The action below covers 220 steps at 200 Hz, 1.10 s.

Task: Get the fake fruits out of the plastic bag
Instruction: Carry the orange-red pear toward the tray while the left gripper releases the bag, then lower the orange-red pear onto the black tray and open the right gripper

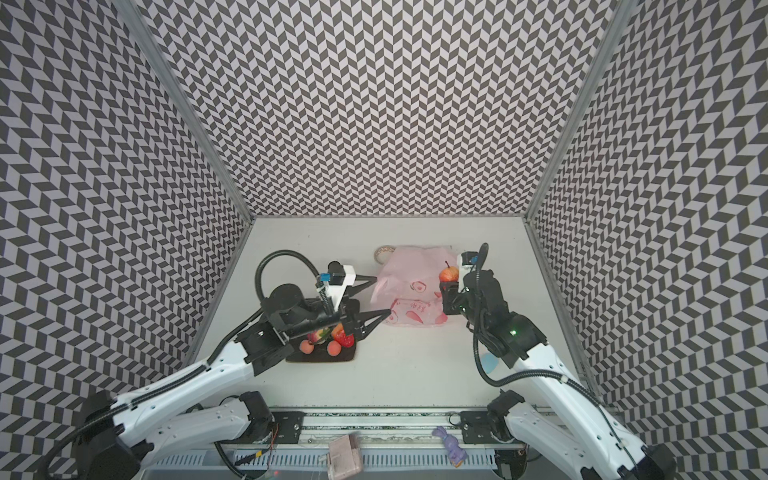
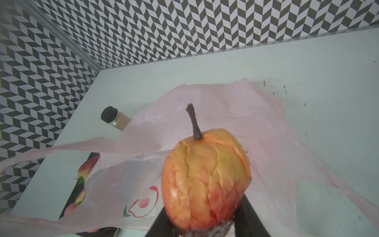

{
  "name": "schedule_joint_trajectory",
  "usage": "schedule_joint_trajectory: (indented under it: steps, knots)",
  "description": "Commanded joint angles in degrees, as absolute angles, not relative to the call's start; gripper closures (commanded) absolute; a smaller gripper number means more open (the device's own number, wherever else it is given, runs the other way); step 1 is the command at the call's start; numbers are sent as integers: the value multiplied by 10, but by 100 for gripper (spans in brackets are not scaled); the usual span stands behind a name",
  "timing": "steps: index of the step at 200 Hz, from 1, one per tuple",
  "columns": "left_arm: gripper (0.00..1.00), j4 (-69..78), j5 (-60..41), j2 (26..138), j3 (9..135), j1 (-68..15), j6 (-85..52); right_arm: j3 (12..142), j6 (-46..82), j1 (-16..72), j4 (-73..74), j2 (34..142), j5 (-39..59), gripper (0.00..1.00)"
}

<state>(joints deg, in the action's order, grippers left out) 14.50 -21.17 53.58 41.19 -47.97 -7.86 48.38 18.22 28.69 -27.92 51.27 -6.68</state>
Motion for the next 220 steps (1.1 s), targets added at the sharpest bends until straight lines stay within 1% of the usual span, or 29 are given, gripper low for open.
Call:
schedule_joint_trajectory:
  steps: [1, 15, 37, 62, 79, 83, 99, 127, 166, 187, 220]
  knots:
    - [0, 74, -183, 471, 401, -471, -42, 511, 138, 285, -206, 535, -8, 70]
    - [0, 73, -144, 420, 390, -465, -60, 527, 124, 293, -191, 559, 31, 70]
    - [0, 116, -73, 344, 353, -441, -118, 555, 102, 335, -176, 599, 38, 70]
    - [0, 105, 106, 281, 325, -406, -199, 590, 75, 431, -161, 656, 15, 70]
    - [0, 36, 249, 275, 328, -379, -257, 607, 72, 498, -138, 707, 4, 70]
    - [0, 20, 278, 258, 330, -373, -267, 610, 72, 512, -131, 720, 1, 69]
    - [0, -27, 354, 256, 334, -348, -288, 627, 74, 559, -102, 776, -4, 69]
    - [0, -33, 395, 243, 327, -315, -300, 681, 76, 598, -69, 896, 6, 69]
    - [0, -56, 432, 227, 329, -304, -299, 791, 86, 608, -102, 1055, 25, 70]
    - [0, -67, 436, 216, 324, -304, -296, 832, 87, 609, -118, 1113, 17, 70]
    - [0, -85, 436, 203, 316, -303, -306, 875, 88, 609, -155, 1170, 2, 69]
